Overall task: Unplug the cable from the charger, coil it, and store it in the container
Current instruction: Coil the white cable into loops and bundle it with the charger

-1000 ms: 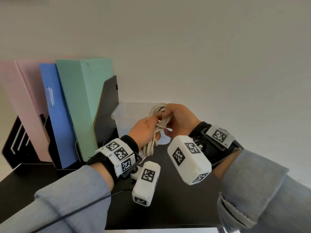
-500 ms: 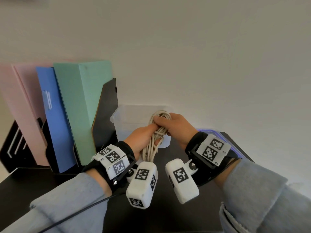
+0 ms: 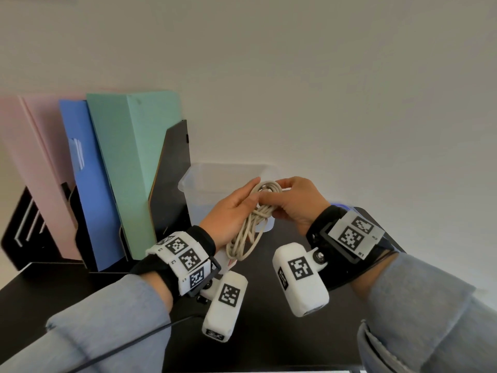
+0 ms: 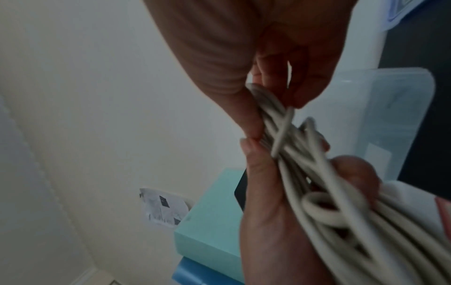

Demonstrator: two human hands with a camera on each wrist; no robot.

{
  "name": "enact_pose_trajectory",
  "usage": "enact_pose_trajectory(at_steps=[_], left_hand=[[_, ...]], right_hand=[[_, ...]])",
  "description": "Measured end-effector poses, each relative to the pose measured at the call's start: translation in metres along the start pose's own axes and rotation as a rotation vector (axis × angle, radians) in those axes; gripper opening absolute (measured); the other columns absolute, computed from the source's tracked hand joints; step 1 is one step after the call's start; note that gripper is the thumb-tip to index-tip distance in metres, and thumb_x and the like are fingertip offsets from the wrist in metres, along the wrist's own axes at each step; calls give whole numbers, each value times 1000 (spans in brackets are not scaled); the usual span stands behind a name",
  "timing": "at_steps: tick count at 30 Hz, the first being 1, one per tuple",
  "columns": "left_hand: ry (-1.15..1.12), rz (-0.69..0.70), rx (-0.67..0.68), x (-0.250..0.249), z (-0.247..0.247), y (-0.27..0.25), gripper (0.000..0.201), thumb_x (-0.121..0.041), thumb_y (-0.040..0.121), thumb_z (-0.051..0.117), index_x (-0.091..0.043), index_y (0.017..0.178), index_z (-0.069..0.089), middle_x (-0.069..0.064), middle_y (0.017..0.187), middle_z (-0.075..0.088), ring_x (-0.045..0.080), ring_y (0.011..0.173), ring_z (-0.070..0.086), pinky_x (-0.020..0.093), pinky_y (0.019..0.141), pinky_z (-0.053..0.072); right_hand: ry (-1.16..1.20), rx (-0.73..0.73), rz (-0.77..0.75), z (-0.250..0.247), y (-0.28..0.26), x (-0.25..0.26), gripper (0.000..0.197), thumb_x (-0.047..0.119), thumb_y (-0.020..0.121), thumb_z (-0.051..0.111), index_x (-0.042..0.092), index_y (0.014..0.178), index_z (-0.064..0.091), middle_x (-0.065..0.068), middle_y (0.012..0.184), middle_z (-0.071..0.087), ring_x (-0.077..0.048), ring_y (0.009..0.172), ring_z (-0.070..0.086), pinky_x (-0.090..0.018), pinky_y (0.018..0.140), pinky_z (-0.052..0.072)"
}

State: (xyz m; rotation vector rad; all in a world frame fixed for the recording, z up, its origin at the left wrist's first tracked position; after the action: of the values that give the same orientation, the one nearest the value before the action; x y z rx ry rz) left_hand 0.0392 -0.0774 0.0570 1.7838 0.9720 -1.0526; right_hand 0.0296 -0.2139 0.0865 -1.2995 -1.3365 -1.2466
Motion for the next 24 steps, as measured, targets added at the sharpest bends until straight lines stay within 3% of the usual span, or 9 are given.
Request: enact_pose_trajectory(at_steps=[3,5,7,9,13,16,20,22,24], left_hand=[[92,33,83,-9,1,-4,37,-40,82,62,-46,115,46,-17,115,59,-13,100,56,8,87,42],[101,23,102,-10,4,-4,50,-24,75,74,-41,113,45,-21,106,57,-15,91,57,3,77,44],[171,-9,83,-10,5,-3,68,-20,70,79,-28,126,41,-17,108,57,-5,99,57,10,81,45],[313,-32,66,-10,6,-1,73,-24,71,78,-21,131,38,-11,111,56,8,104,56,21,86,44],[515,-44,-22,-10,5,4,36,-27,84,60,-16,116,46,-2,101,58,14,91,57,23,74,43],[615,-56,-6,-6,6,10,25,-33,87,52,-16,105,53,1,94,63,16,84,61,26,71,48],[661,-54,32,-9,4,10,27,-35,89,52,-11,95,62,8,85,68,23,80,64,35,76,52],[670,-63,41,-10,6,10,28,-34,89,53,-9,100,63,12,91,67,26,86,63,39,81,51],[666,-67,12,-9,7,10,33,-40,86,54,-13,105,59,6,95,65,23,90,62,34,78,50]], right_hand=[[65,-18,65,-1,1,-3,34,3,68,79,0,96,59,-18,82,66,-27,71,66,-39,75,59],[110,-38,101,0,1,-5,51,1,63,81,-2,107,55,-22,91,69,-33,77,69,-45,77,59],[119,-76,84,1,1,-4,57,3,60,83,3,108,52,-23,95,68,-35,81,70,-50,78,58],[90,-100,52,3,1,-2,59,7,59,85,10,106,49,-22,97,67,-33,80,70,-48,76,59],[124,-69,-4,4,0,2,55,3,65,82,11,107,47,-19,92,65,-24,67,68,-32,57,59],[176,9,20,1,0,5,43,0,71,76,11,103,50,-15,82,66,-16,54,67,-25,50,56],[85,78,32,0,2,3,30,1,76,72,10,98,54,-11,80,67,-14,60,65,-25,61,54],[50,60,33,-1,3,3,26,0,77,69,11,95,53,-11,79,66,-14,58,62,-22,58,51],[85,33,62,-1,5,4,21,-1,78,64,10,93,54,-9,73,64,-14,53,61,-20,53,51]])
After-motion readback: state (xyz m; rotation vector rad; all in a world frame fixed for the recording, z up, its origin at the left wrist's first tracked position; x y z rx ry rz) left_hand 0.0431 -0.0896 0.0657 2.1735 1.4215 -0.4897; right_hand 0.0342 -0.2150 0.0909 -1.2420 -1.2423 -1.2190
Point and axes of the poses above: each hand's wrist, its own y-axis towards the middle knuckle, its own z-axis out of the palm, x = y × z, the point moved 2 cm from there along y, towards the middle knuckle
